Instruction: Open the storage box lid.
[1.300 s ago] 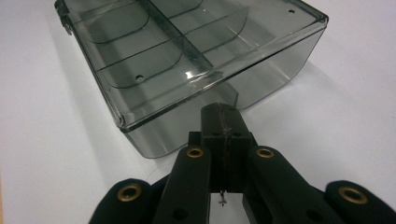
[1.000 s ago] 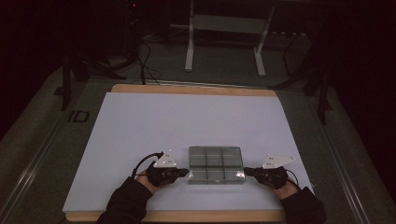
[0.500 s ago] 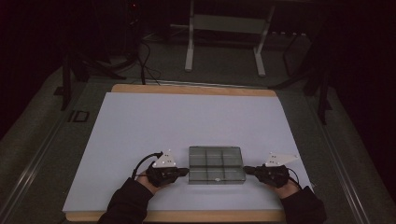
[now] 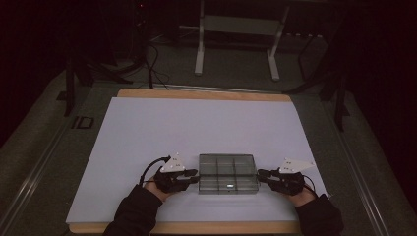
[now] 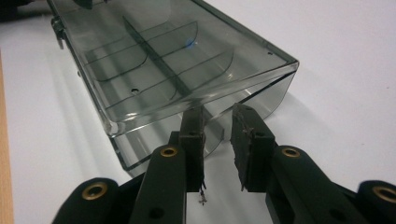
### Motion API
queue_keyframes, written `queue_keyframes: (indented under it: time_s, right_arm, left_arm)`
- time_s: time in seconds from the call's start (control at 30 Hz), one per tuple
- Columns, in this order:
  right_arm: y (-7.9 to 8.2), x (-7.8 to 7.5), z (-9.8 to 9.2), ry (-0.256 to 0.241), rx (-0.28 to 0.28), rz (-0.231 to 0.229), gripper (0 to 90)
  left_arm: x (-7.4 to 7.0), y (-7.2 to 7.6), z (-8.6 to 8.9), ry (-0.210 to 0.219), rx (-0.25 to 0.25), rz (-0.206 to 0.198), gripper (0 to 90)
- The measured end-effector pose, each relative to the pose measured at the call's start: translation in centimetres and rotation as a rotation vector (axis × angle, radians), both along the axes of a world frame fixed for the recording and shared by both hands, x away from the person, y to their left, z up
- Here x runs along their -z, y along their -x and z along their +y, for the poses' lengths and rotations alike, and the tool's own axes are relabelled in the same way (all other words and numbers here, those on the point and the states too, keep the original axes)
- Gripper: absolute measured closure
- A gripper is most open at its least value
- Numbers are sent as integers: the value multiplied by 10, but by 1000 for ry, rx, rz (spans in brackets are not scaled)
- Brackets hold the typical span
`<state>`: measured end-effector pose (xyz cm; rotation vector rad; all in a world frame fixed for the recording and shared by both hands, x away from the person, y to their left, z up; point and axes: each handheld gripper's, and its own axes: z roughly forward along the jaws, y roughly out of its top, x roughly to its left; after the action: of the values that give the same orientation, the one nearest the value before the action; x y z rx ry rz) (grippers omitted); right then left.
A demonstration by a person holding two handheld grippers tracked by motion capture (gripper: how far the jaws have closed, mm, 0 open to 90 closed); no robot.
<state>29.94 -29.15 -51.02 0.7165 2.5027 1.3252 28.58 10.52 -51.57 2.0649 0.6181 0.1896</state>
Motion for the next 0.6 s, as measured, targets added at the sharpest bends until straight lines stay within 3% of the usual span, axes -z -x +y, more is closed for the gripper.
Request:
queue_keyframes:
  time_s: [0.33, 0.6]
  right_arm:
    - [-6, -8, 1, -17, 12, -28, 685]
    - [-11, -15, 3, -27, 14, -41, 673]
  left_arm:
    - [-5, -3, 0, 19, -64, -86, 636]
    - [-8, -11, -1, 49, -76, -88, 635]
